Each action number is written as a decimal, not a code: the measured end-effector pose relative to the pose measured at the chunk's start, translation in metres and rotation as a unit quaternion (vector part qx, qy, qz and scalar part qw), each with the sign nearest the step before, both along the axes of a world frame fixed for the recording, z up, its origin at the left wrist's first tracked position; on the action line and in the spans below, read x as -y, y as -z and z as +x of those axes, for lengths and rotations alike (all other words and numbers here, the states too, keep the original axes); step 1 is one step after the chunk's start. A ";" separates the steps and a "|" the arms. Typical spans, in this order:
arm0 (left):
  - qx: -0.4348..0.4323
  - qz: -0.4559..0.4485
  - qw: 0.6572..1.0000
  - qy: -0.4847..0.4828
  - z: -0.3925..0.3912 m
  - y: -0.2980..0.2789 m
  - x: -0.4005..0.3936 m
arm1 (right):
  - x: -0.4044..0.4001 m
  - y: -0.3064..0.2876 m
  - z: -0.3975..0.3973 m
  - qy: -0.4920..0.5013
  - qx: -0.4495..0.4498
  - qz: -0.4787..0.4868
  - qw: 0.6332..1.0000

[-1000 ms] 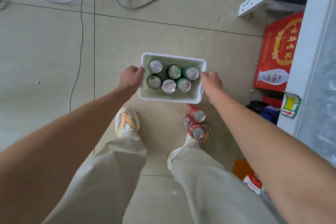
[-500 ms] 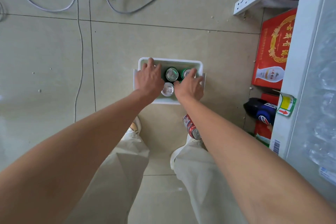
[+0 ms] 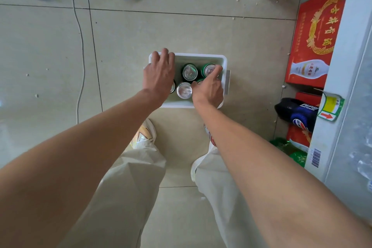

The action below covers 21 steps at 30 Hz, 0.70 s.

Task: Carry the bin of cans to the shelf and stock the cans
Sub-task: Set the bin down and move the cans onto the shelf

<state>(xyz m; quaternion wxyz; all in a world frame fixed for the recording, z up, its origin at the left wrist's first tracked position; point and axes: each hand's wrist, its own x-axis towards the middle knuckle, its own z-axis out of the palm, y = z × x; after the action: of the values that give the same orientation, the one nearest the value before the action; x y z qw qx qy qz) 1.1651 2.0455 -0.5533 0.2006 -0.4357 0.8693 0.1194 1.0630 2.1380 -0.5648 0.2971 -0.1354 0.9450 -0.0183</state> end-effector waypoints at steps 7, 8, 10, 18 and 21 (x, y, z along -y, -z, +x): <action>0.022 -0.051 0.984 0.167 0.014 0.005 0.009 | -0.019 -0.007 -0.010 -0.066 -0.015 -0.005 0.998; 0.026 -0.057 0.981 0.186 0.016 0.006 0.009 | -0.022 -0.008 -0.011 -0.070 -0.018 -0.008 0.997; 0.019 -0.071 0.975 0.209 0.016 0.008 0.012 | -0.024 -0.011 -0.011 -0.068 -0.028 -0.013 0.997; 0.074 -0.028 0.962 0.261 0.007 -0.003 0.012 | -0.018 -0.026 -0.004 -0.048 -0.040 0.006 0.998; 0.061 0.037 0.987 0.147 0.006 -0.006 0.013 | -0.013 -0.035 0.002 -0.011 -0.040 0.009 0.999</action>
<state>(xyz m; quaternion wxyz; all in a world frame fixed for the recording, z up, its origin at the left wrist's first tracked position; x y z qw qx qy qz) 1.1709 2.0320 -0.5471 0.2844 -0.3015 0.9052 0.0935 1.0650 2.1511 -0.5294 0.2604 -0.1441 0.9547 -0.0012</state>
